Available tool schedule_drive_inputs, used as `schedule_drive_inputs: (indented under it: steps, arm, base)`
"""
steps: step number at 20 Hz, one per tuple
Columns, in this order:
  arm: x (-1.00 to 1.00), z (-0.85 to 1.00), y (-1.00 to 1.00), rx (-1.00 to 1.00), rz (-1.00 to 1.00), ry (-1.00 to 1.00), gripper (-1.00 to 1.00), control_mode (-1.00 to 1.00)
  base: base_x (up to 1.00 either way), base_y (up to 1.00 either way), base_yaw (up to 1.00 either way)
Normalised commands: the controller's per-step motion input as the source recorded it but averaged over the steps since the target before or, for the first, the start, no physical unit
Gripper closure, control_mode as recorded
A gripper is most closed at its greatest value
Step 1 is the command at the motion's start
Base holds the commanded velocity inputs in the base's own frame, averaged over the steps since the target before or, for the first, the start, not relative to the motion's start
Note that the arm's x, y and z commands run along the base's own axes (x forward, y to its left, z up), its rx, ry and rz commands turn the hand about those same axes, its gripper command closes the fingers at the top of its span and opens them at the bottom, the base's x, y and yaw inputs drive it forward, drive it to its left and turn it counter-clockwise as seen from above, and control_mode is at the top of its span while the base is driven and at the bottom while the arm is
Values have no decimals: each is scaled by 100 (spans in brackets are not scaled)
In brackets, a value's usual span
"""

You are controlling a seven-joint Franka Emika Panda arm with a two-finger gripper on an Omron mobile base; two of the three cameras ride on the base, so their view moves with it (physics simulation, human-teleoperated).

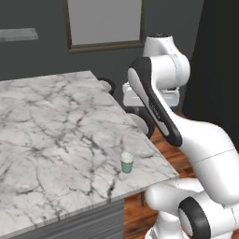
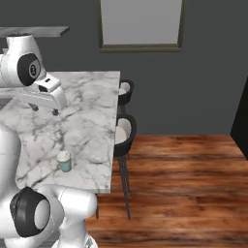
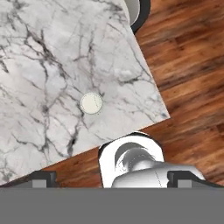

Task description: Move the drinks to the dining counter.

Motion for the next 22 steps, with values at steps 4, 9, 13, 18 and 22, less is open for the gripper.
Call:
schedule_drive_inputs:
  steps: [4, 9, 13, 18, 22]
  arm:
    - [-74, -1, 0, 0, 24, -17, -100, -100]
    - [-13, 1, -13, 0, 28, -5, -100, -100]
    - [-5, 11, -15, 0, 28, -3, -100, -100]
    - [-30, 7, -2, 0, 21, -2, -100, -100]
    - [-50, 0, 0, 0, 3, -7, -100, -100]
  base:
    - [0, 0, 0]
    - [0, 0, 0]
    - [0, 0, 0]
    - [0, 0, 0]
    - [0, 0, 0]
